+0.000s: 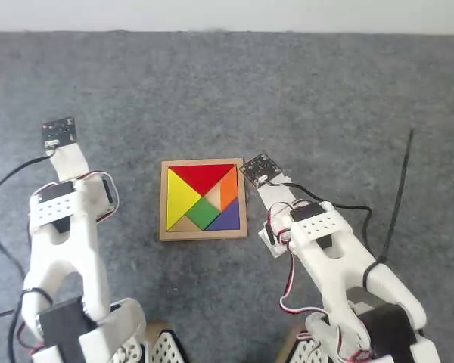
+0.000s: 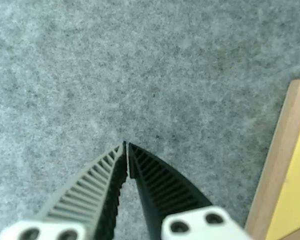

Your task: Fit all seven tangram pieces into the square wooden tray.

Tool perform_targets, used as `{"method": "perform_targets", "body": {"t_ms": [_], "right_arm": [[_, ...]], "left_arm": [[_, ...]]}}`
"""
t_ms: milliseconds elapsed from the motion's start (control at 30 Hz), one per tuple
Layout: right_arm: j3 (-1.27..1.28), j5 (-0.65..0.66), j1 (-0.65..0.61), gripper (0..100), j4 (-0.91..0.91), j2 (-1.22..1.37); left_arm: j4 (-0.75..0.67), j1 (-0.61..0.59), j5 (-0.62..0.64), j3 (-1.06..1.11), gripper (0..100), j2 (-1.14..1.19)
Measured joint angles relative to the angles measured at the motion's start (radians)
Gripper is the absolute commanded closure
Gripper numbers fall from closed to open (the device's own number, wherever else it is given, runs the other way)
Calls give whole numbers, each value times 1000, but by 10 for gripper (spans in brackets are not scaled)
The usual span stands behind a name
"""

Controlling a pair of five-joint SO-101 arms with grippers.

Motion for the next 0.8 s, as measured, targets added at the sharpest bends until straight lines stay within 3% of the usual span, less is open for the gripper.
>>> {"method": "perform_targets", "body": {"t_ms": [667,800], "right_arm": [[0,89,9,816,-63,0],[0,98,44,928,-63,2]], "left_arm": [[0,0,0,0,987,0],[0,0,0,0,987,0]]}}
